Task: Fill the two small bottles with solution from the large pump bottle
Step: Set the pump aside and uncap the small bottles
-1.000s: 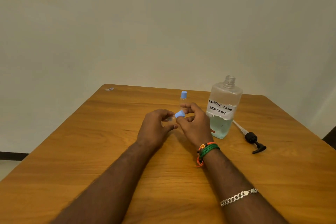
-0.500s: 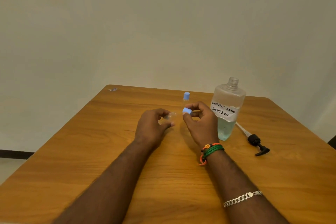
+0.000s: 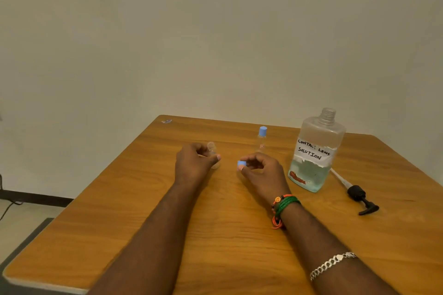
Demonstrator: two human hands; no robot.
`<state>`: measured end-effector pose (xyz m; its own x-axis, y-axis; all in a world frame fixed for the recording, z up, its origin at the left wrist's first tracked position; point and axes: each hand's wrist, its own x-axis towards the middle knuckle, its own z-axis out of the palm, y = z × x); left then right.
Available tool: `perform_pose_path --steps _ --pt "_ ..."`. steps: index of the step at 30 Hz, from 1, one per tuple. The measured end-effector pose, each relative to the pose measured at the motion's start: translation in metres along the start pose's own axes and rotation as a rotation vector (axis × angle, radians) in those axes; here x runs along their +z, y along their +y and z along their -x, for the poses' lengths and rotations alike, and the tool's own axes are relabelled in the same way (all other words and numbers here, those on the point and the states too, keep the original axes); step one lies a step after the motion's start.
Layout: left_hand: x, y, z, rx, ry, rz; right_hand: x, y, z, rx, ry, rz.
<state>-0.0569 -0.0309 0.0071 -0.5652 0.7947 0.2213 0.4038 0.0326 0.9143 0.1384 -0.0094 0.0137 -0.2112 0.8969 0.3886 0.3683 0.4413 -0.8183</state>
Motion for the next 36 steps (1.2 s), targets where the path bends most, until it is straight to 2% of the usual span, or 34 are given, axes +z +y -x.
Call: perform_pose_path --steps 7,11,20,24,27,31,36 --pt "0.005 0.001 0.001 0.049 -0.077 -0.118 0.019 -0.006 -0.016 0.062 -0.013 0.132" --pt "0.005 0.002 -0.001 0.044 -0.083 -0.119 0.029 0.000 -0.015 0.019 -0.017 0.220" --pt "-0.001 0.000 -0.001 -0.009 -0.139 -0.092 0.028 0.002 -0.011 0.068 -0.031 0.169" --pt "-0.001 -0.001 -0.002 -0.024 -0.163 -0.083 0.015 0.000 -0.017 -0.006 0.095 0.172" --pt "0.000 -0.001 -0.001 -0.027 -0.155 -0.081 -0.001 -0.004 -0.034 -0.016 0.173 0.321" --pt "0.001 -0.003 -0.001 -0.032 -0.143 -0.066 -0.011 -0.008 -0.063 0.039 0.120 0.459" --pt "0.001 -0.002 0.000 -0.040 -0.161 -0.061 -0.008 -0.004 -0.090 0.047 -0.046 0.601"
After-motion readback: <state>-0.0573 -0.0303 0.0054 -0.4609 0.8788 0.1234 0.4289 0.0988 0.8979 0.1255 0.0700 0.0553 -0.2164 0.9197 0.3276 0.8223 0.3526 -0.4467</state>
